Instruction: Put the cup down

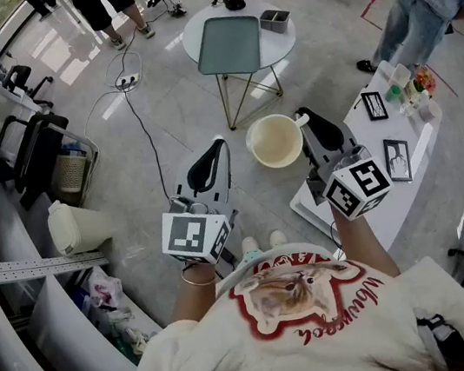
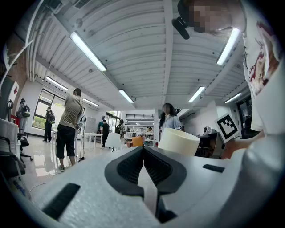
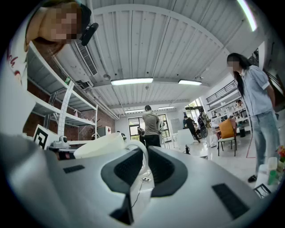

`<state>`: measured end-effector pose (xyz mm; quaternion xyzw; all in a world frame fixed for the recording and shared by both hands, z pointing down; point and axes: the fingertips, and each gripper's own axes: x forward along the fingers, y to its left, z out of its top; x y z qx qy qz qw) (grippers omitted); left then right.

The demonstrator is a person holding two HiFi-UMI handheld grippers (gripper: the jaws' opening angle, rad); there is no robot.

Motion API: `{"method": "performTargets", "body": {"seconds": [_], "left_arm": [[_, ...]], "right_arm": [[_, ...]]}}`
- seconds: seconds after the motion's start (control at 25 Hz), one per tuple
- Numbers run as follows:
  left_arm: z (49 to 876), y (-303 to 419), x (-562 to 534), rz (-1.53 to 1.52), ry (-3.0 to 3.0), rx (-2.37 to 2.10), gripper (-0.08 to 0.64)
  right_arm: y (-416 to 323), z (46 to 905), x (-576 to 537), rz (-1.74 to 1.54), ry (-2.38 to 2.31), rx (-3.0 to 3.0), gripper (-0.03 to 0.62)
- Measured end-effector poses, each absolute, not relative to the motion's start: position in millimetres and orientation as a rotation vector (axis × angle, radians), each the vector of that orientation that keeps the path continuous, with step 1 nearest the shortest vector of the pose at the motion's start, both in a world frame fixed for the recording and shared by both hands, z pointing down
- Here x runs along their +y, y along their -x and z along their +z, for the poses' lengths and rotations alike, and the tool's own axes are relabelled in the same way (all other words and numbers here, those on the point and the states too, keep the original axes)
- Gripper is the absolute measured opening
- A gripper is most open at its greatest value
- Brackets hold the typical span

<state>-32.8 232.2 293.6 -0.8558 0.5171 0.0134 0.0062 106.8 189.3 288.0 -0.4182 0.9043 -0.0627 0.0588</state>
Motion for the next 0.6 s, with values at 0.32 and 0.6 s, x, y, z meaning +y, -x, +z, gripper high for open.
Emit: {"method": "performTargets", "body": {"seconds": [0.32,0.6], "left_arm": [[290.7,29.4,234.1,0.055,2.676,1.625,0.014],[288.9,22.8,233.2,0.043,2.665,1.613,0.014]], "right_arm": [[-111.2,286.1,190.8,-0.188,1.269,2.737,0.049],[-113.9,281.8,191.5,-0.155,1.272,2.733,0.049]]}}
